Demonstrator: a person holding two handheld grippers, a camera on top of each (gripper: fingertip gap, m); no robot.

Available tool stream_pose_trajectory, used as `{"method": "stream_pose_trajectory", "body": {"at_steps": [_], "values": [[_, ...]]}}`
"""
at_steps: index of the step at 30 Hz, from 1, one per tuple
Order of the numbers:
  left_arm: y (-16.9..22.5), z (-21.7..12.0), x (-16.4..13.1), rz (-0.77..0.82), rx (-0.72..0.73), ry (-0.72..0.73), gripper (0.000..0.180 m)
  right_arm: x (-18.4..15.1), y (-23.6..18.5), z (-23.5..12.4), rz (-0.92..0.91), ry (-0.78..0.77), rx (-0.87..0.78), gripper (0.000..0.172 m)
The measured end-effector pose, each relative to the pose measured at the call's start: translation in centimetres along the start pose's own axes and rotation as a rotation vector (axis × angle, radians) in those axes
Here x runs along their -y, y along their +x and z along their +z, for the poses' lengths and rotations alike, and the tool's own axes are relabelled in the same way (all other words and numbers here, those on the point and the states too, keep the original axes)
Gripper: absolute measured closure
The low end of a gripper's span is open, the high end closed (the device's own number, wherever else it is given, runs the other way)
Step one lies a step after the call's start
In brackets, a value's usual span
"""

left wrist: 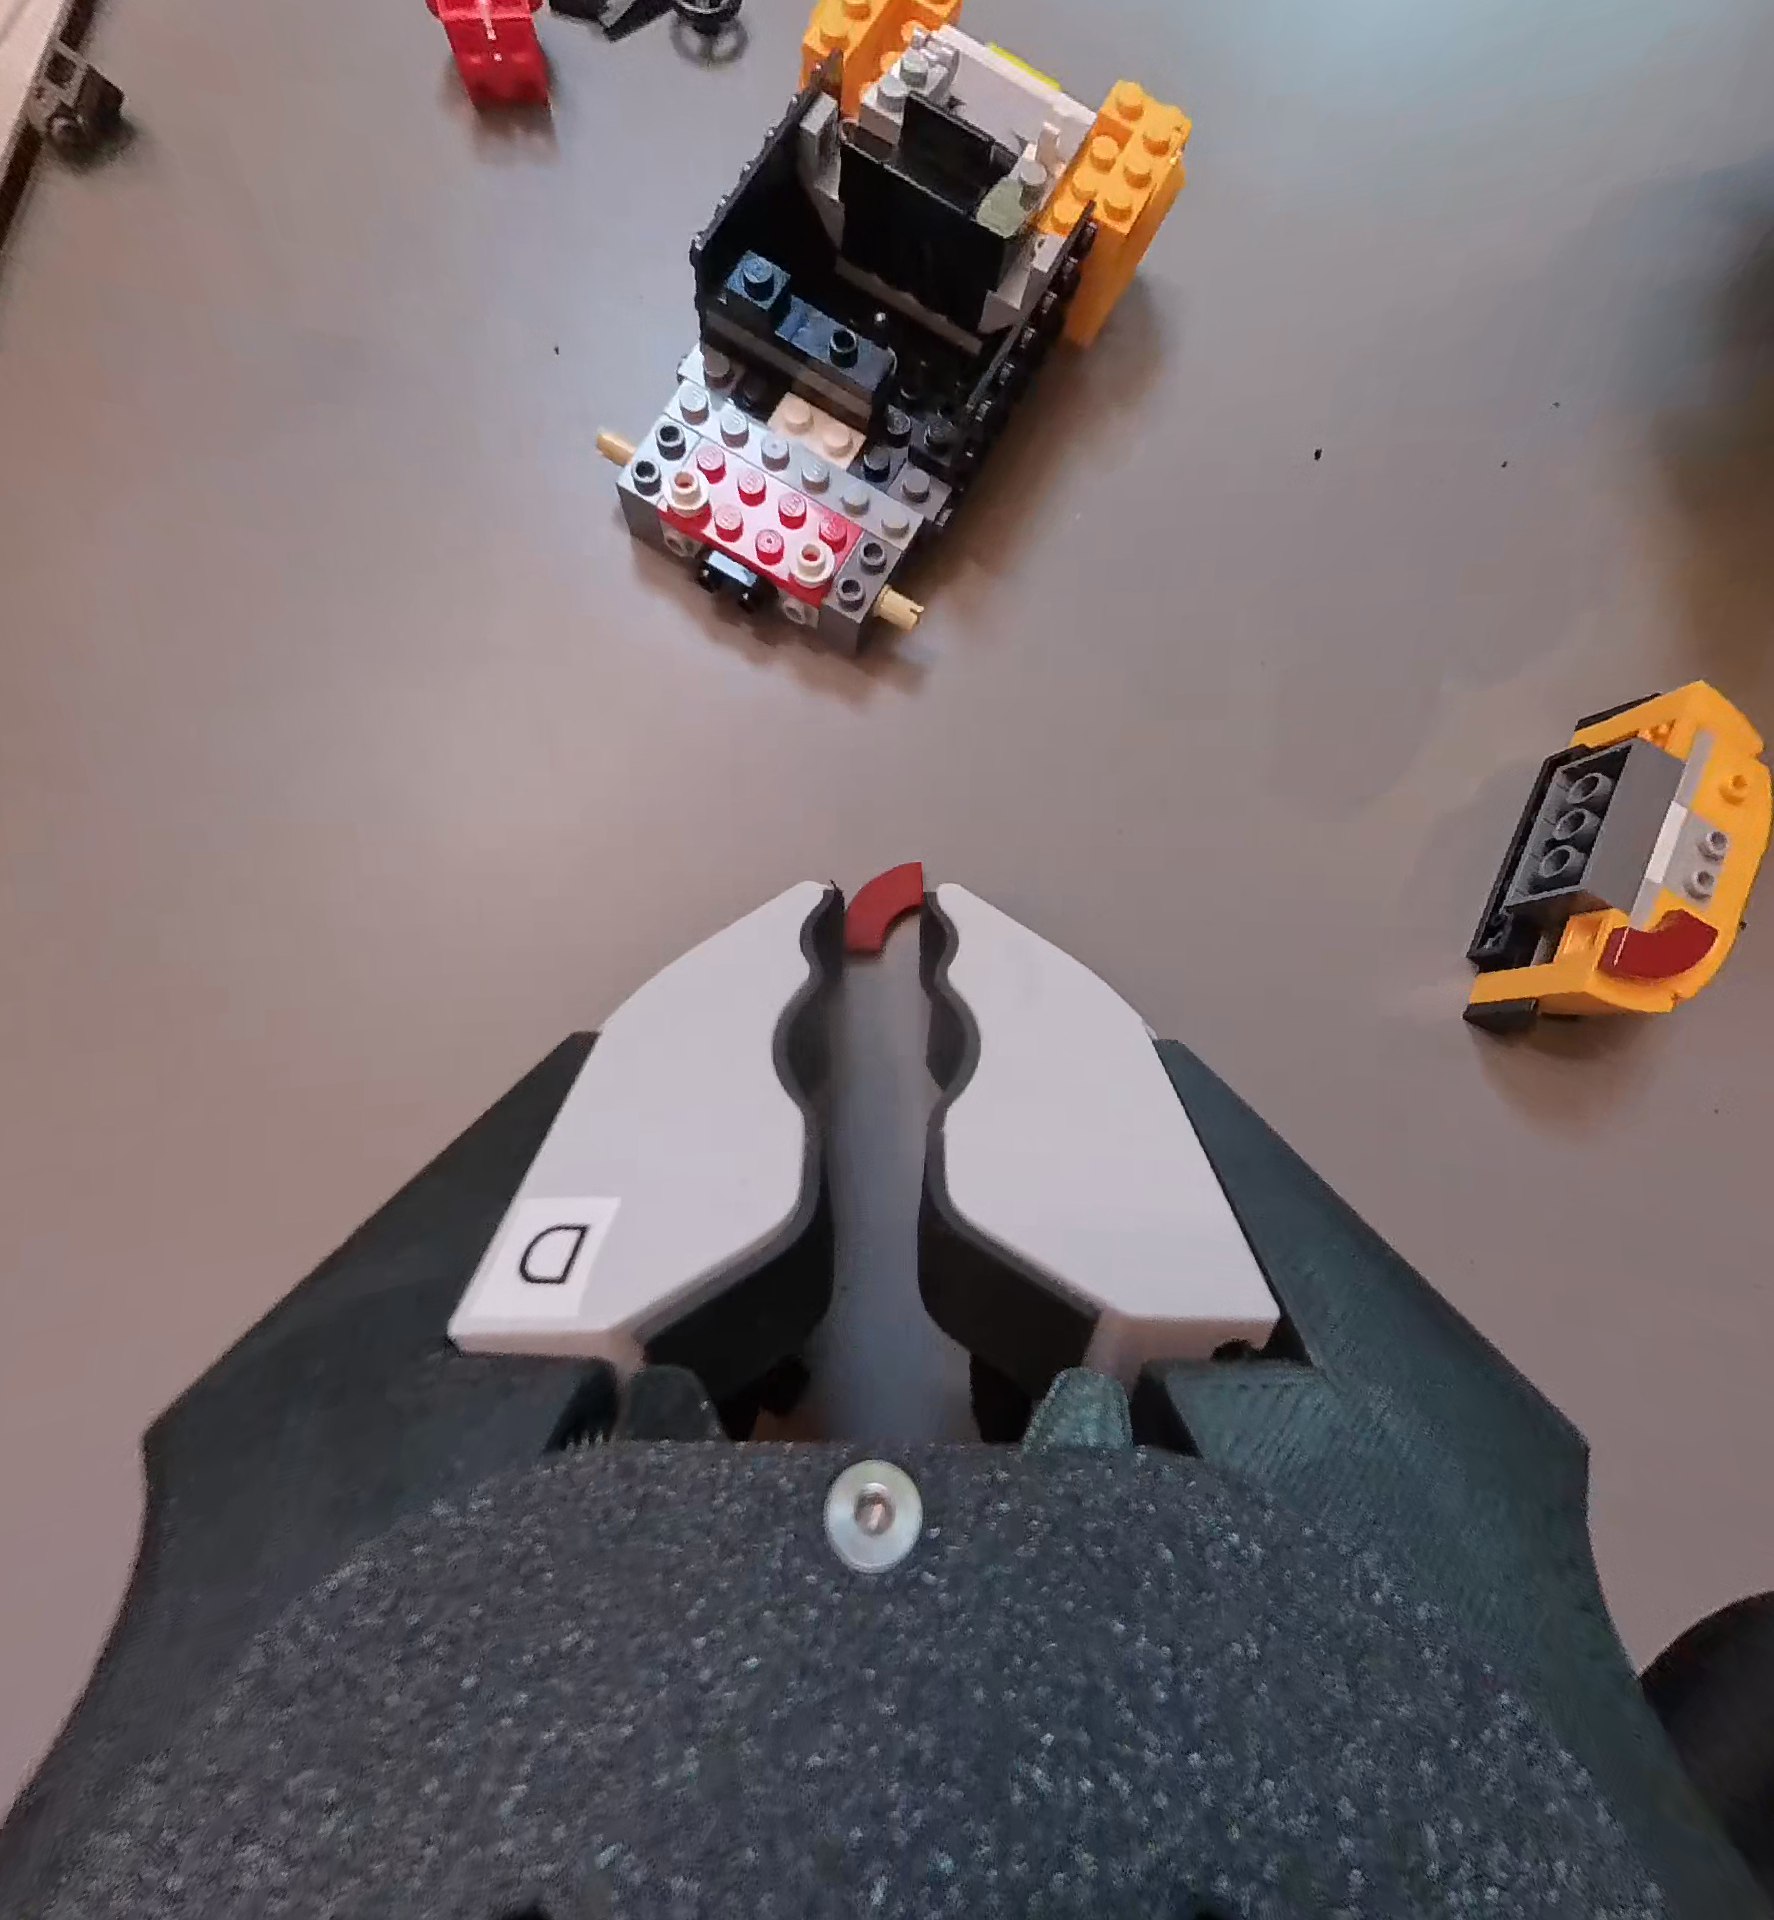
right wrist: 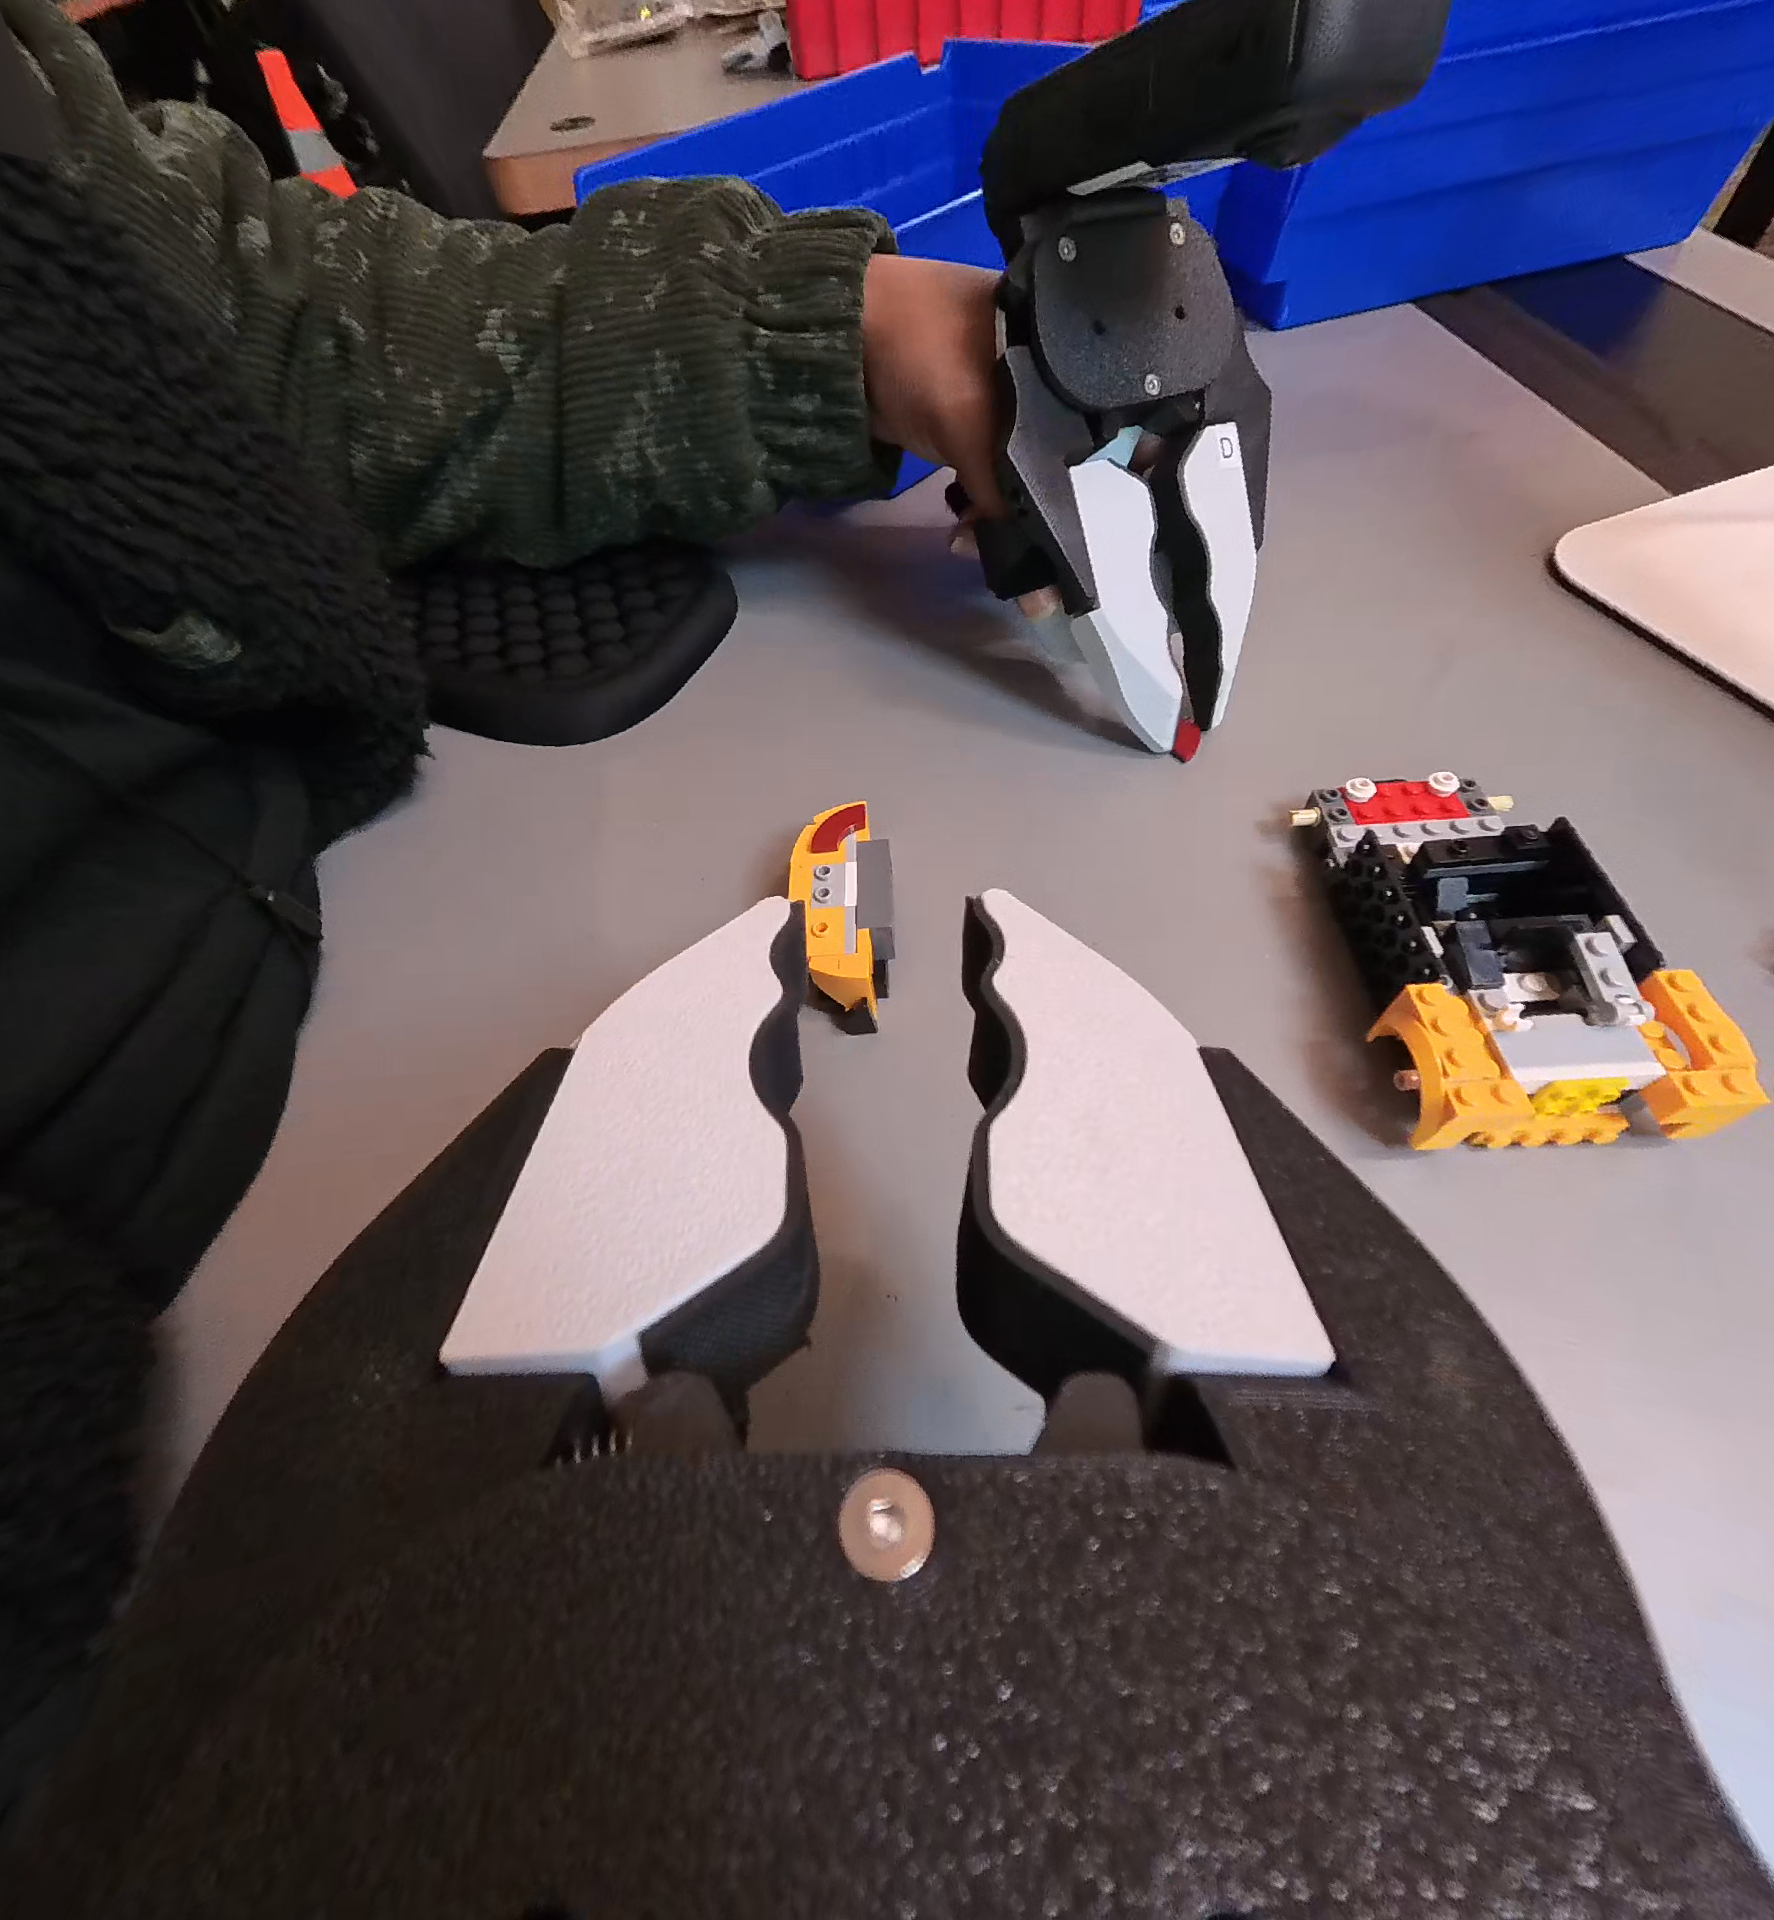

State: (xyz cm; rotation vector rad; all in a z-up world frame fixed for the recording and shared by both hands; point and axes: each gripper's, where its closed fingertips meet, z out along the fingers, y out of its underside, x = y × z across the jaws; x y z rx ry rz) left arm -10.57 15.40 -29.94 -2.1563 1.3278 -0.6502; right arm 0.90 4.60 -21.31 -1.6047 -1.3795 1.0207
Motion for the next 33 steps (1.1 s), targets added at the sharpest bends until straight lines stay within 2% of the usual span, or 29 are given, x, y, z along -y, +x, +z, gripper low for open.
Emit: {"method": "stream_pose_trajectory", "body": {"at_steps": [4,6,9,12,13,15,18,20,23,26,28,31,33], "values": [[0.4,-0.1,-0.3,0.039,0.042,-0.040,0.169,-0.2,-0.2,0.1,0.003,-0.003,0.008,0.144],[1.6,-1.1,0.3,0.041,0.056,-0.005,0.173,-0.2,-0.3,0.1,-0.001,-0.004,0.007,0.144],[3.5,-6.5,3.0,0.070,0.184,0.134,0.173,-0.3,-0.3,0.0,-0.011,-0.006,-0.002,0.144],[2.6,-14.6,3.1,0.012,0.412,0.227,0.173,-0.4,-0.3,0.1,-0.005,-0.009,0.001,0.144],[1.9,-17.5,2.1,-0.031,0.496,0.249,0.173,-0.4,-0.3,0.1,-0.002,-0.011,0.004,0.144],[-0.3,-22.9,-1.9,-0.173,0.671,0.227,0.173,-0.5,-0.5,0.3,-0.007,-0.017,0.012,0.144],[-2.6,-27.0,-9.4,-0.434,0.786,0.132,0.173,-1.1,-0.6,1.0,-0.041,-0.063,0.000,0.144],[-2.9,-27.3,-12.5,-0.543,0.777,0.087,0.172,-1.6,-0.7,1.8,-0.069,-0.109,-0.018,0.143],[-3.5,-27.3,-14.9,-0.611,0.821,0.041,0.153,-1.9,-1.1,3.6,-0.092,-0.167,-0.027,0.143],[-3.8,-26.8,-14.3,-0.587,0.850,0.078,0.129,-2.3,-1.3,5.6,-0.125,-0.241,-0.047,0.140],[-3.9,-26.4,-14.0,-0.564,0.855,0.069,0.120,-2.6,-1.7,7.0,-0.141,-0.288,-0.038,0.136],[-3.5,-25.6,-13.4,-0.535,0.828,0.079,0.116,-2.8,-2.1,8.6,-0.171,-0.336,-0.020,0.132],[-2.8,-25.5,-11.5,-0.447,0.814,0.149,0.126,-2.9,-2.0,9.3,-0.186,-0.358,-0.025,0.131]]}}
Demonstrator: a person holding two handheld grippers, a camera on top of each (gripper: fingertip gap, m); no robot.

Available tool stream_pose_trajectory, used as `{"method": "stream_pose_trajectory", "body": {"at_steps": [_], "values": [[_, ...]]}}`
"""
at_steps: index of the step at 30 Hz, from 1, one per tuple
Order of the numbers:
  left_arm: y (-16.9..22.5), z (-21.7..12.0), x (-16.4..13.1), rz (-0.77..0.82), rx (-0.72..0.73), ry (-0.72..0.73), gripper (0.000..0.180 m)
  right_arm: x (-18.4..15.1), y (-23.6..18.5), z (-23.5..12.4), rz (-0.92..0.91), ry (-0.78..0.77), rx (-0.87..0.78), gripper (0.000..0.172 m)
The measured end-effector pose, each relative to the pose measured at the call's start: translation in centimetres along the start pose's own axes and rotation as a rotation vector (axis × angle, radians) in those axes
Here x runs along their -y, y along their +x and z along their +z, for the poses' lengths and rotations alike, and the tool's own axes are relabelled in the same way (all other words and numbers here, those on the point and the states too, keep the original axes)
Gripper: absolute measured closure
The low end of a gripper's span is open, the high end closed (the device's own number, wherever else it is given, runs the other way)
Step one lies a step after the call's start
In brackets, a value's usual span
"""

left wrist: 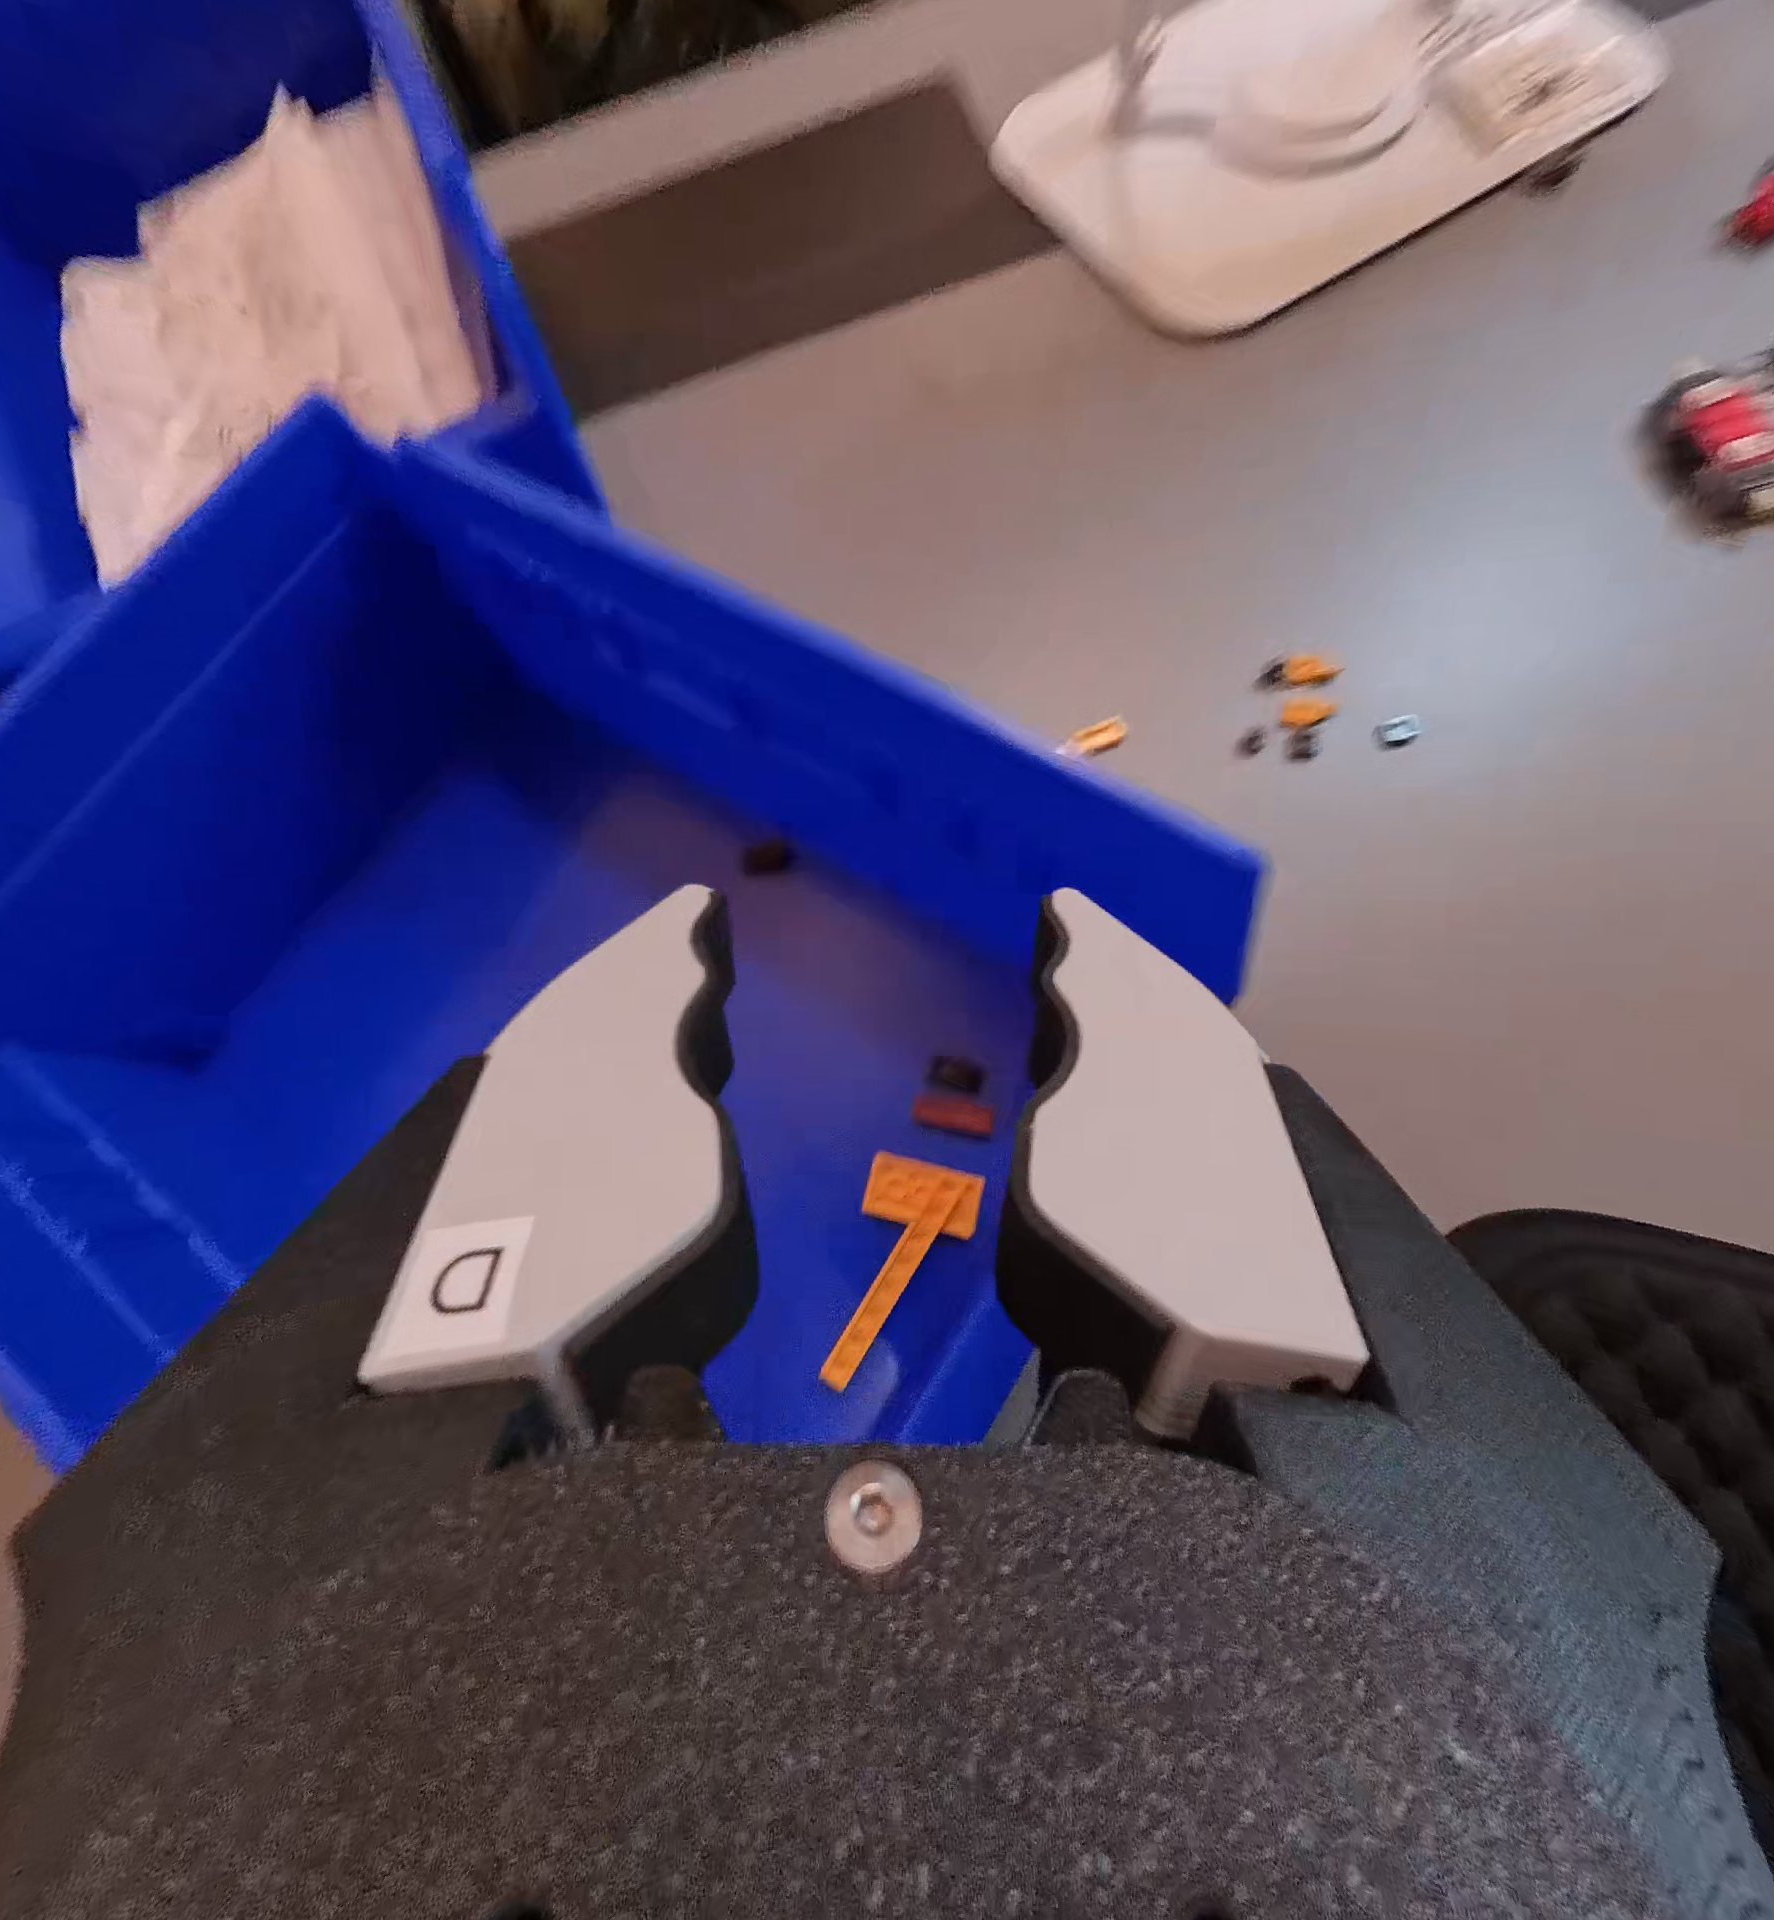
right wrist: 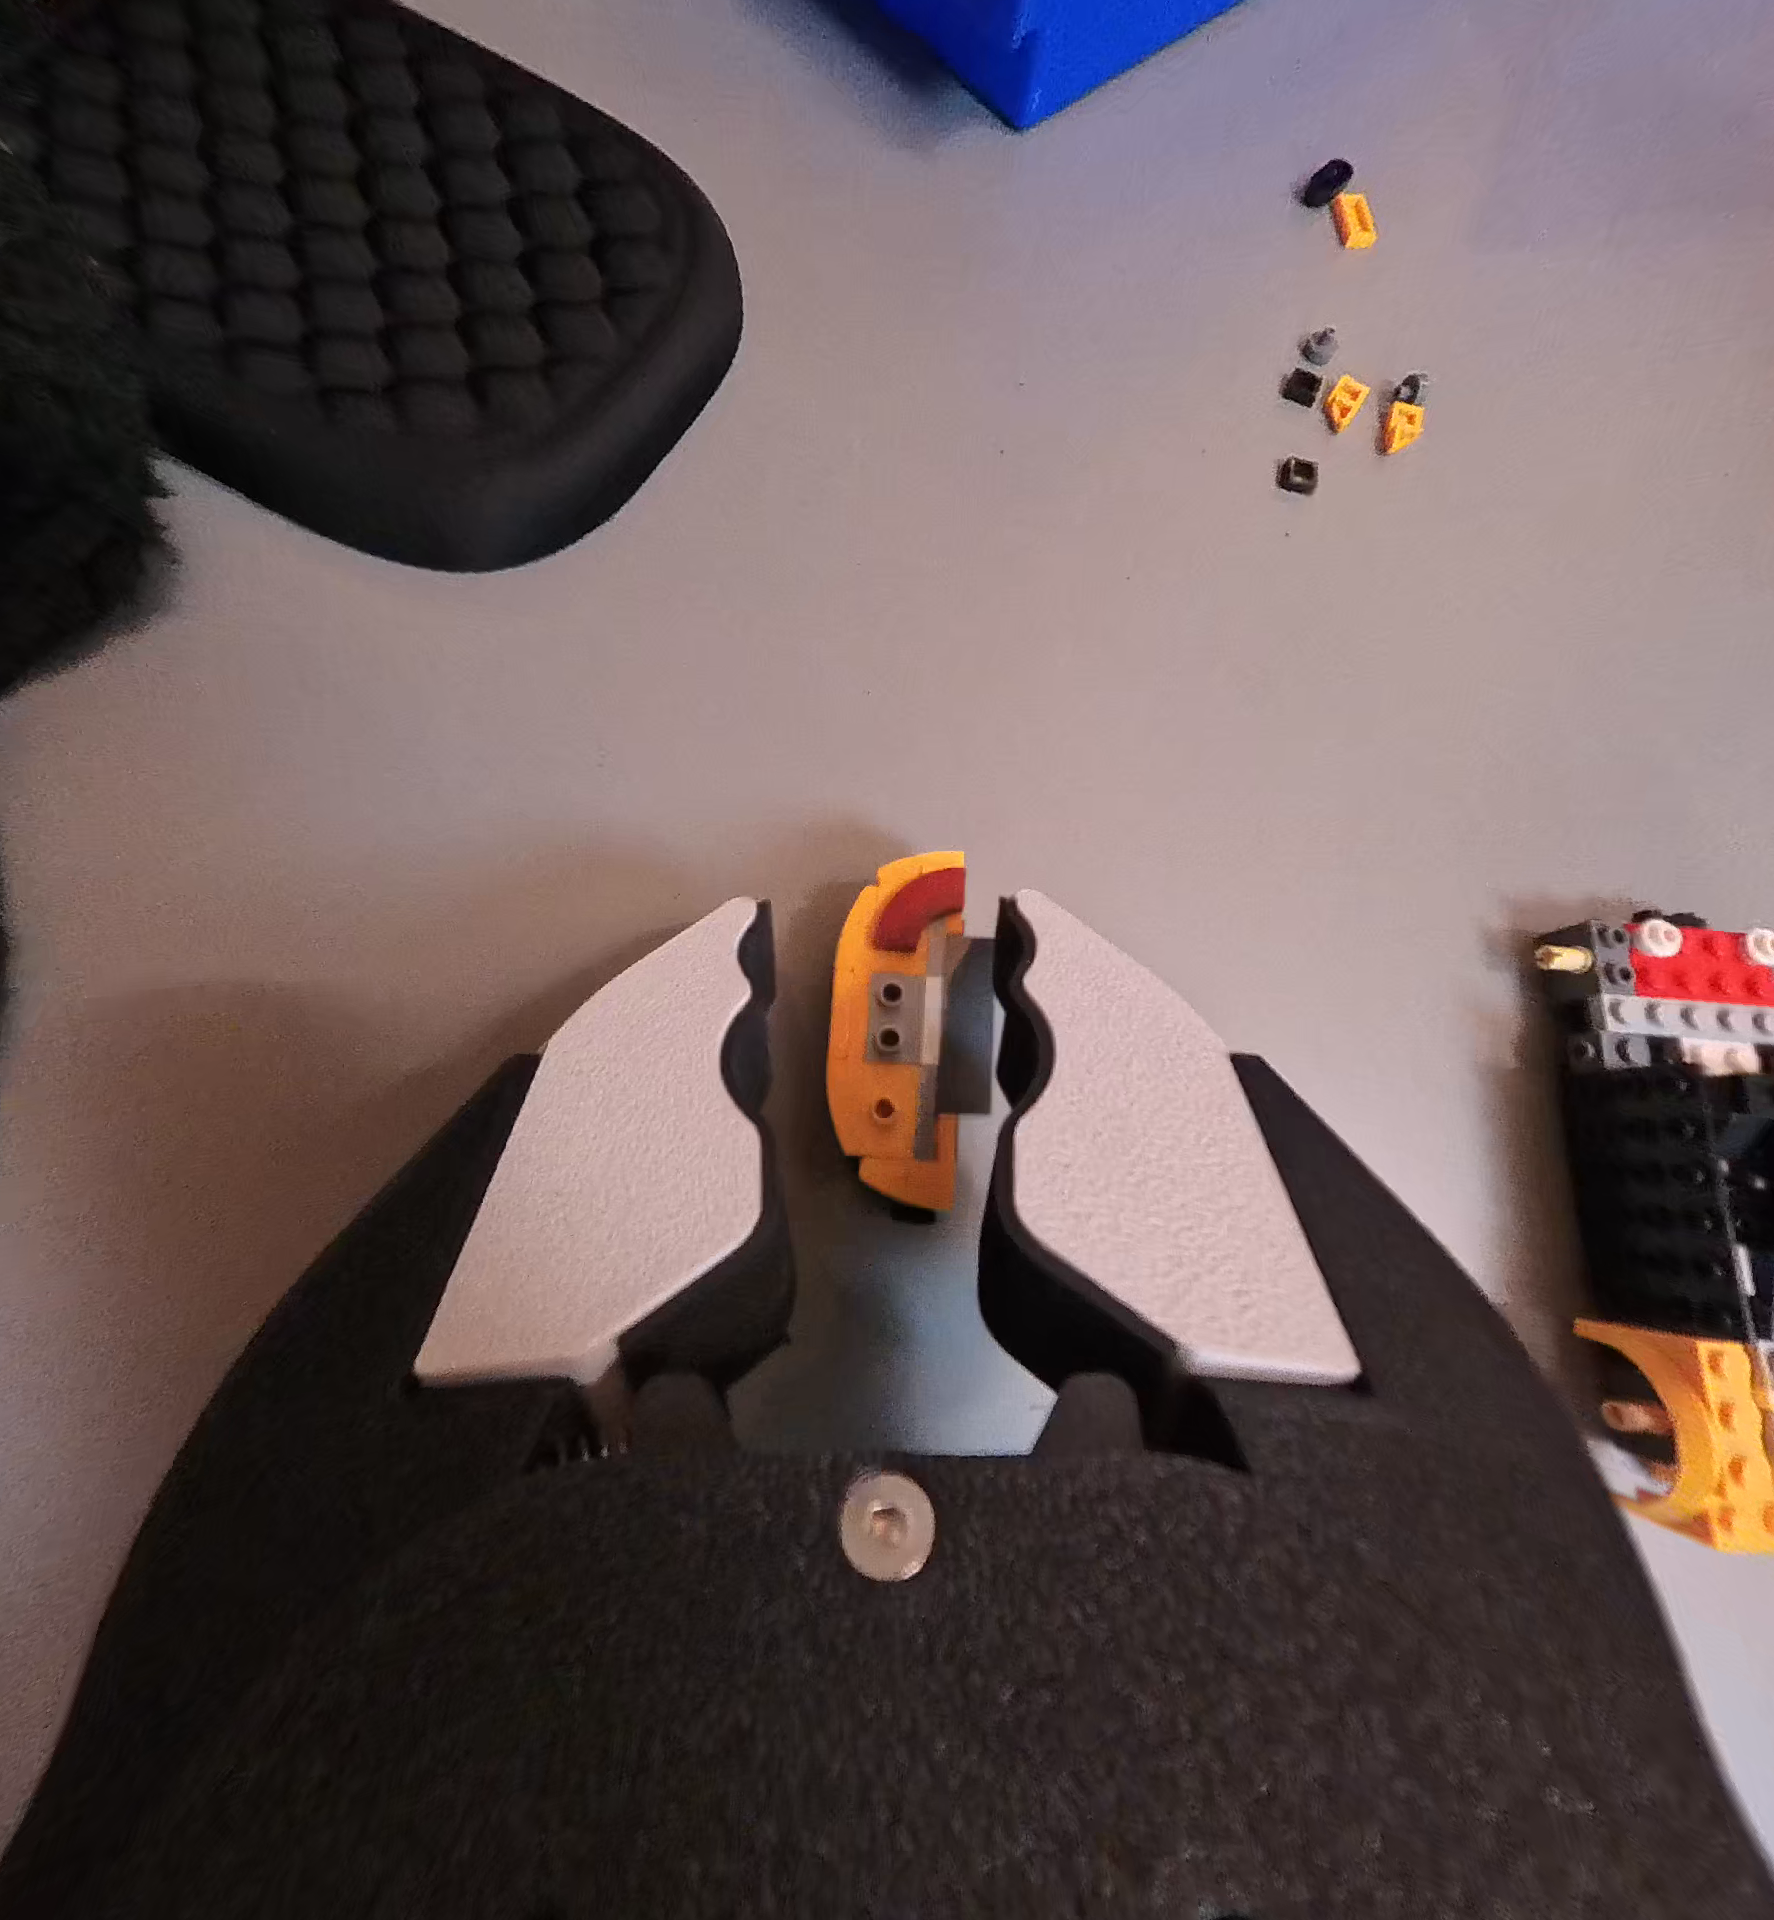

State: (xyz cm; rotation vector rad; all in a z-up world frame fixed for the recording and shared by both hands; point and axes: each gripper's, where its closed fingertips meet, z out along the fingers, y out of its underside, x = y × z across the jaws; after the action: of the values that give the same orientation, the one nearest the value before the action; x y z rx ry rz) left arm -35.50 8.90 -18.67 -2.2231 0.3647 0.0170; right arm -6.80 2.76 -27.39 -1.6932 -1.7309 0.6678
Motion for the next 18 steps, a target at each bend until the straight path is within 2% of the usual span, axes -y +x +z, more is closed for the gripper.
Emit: {"method": "stream_pose_trajectory", "body": {"at_steps": [2,4,7,10,12,14,18], "values": [[2.9,-1.1,2.0,0.068,-0.101,0.122,0.139,-0.2,0.4,0.5,-0.008,-0.027,-0.009,0.136],[7.2,-2.2,3.7,0.125,-0.274,0.218,0.150,-0.3,0.3,0.8,-0.001,-0.039,0.020,0.144],[14.2,-2.8,4.6,0.229,-0.535,0.280,0.150,-0.3,0.3,0.7,-0.039,-0.034,0.029,0.149],[21.0,-1.5,3.2,0.364,-0.764,0.238,0.147,0.7,-0.3,0.1,-0.082,0.053,0.045,0.149],[24.5,-0.2,1.7,0.437,-0.867,0.188,0.147,1.3,-0.7,-0.4,-0.101,0.104,0.059,0.149],[27.1,0.7,0.2,0.460,-0.968,0.122,0.148,1.1,-0.9,-0.6,-0.111,0.092,0.064,0.149],[30.1,2.2,-1.7,0.504,-1.031,0.050,0.154,0.5,-1.2,-0.1,-0.097,0.064,0.077,0.149]]}}
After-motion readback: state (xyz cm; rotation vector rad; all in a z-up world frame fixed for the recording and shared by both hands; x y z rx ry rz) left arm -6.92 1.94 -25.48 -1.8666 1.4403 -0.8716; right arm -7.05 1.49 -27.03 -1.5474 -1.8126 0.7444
